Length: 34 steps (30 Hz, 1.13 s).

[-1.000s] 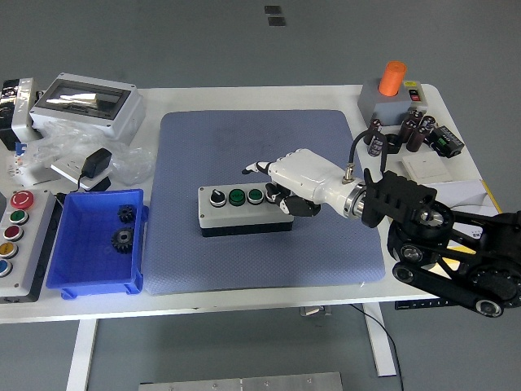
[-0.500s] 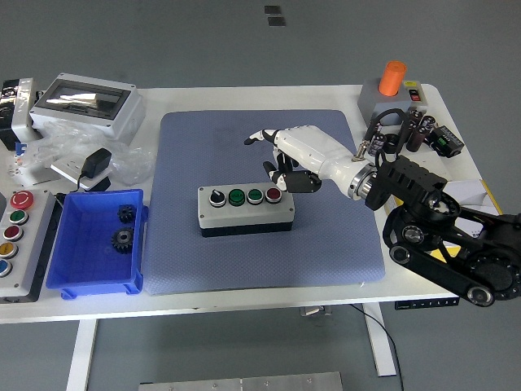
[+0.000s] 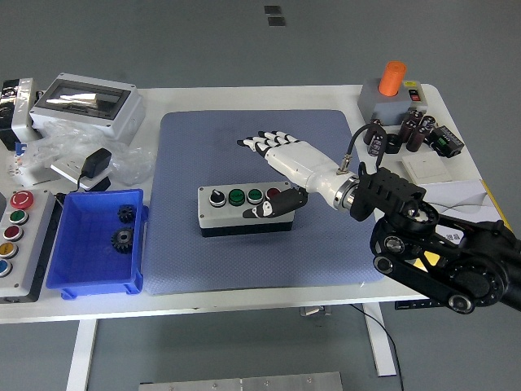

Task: Pick up the button,place it on the desk,press the button,press the button

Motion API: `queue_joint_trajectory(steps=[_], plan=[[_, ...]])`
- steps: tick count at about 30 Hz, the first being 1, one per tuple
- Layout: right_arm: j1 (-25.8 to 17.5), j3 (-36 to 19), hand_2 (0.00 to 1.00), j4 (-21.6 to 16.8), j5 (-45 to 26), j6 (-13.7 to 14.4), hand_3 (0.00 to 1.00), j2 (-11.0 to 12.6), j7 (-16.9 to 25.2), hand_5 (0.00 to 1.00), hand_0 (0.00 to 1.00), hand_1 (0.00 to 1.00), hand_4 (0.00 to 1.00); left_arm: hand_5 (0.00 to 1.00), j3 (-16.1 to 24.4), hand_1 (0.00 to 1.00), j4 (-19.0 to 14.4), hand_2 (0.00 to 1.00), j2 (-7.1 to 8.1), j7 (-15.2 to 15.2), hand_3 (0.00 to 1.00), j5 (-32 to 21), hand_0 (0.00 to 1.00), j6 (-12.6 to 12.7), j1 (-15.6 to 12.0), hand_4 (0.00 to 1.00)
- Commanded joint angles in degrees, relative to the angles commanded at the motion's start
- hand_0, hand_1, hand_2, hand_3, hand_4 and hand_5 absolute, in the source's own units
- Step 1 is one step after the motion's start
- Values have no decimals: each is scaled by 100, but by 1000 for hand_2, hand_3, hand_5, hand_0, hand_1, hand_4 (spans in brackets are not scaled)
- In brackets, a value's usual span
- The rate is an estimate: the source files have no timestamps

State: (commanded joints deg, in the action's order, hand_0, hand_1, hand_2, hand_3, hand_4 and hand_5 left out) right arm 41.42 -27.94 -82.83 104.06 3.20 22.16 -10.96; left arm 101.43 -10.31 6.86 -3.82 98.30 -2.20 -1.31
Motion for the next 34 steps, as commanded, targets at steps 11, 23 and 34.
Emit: queue_joint_trajectory(steps=[11,23,34], plan=[[70,192,998,382,52,-30,998,-201,-113,510,998,998,998,243,15,734,0,620,7,8,634,24,732,-6,8,547],[218,786,998,1076,-5,283,998,-501,-111,504,998,998,998,237,12,734,0,618,7,14,633,33,732,-14,28,546],[197,1108,812,1455,-129,853,998,-566,-87,218,723,802,927,233,0,734,0,618,1,9,633,21,732,-11,39,545]])
